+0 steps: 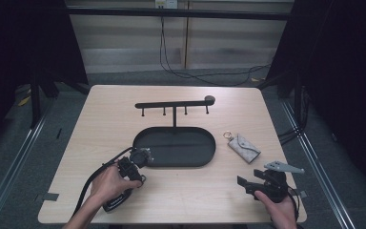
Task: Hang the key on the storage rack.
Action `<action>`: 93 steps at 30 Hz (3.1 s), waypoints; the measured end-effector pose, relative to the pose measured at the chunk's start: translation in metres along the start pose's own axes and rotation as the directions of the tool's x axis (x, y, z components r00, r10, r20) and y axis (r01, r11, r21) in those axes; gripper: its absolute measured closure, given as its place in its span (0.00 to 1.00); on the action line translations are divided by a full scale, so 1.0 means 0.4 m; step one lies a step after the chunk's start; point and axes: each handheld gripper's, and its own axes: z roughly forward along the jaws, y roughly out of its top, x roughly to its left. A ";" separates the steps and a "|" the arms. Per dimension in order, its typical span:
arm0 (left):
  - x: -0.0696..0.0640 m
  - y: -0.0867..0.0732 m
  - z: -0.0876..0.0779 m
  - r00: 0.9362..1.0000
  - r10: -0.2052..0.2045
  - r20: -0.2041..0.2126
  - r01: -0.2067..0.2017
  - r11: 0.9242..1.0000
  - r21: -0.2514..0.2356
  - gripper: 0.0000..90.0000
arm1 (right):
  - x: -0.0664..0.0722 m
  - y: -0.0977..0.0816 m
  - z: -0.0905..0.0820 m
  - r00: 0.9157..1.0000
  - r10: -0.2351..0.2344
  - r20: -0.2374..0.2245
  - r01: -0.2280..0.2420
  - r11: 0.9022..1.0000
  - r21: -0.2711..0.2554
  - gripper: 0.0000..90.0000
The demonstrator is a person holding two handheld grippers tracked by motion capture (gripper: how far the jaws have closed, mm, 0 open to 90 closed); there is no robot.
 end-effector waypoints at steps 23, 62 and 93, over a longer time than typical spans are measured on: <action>0.008 0.012 -0.001 0.999 0.032 0.032 -0.033 0.999 0.039 0.79 | -0.002 0.000 0.001 1.000 0.008 0.011 -0.008 1.000 0.010 0.24; 0.084 -0.044 -0.232 0.999 -0.005 0.049 0.011 0.993 -0.115 0.79 | -0.003 -0.001 -0.001 1.000 0.016 0.014 -0.016 1.000 0.005 0.24; 0.141 -0.019 -0.353 0.994 -0.098 0.040 0.103 0.983 -0.151 0.79 | -0.004 -0.001 0.000 1.000 0.018 0.012 -0.018 1.000 0.008 0.24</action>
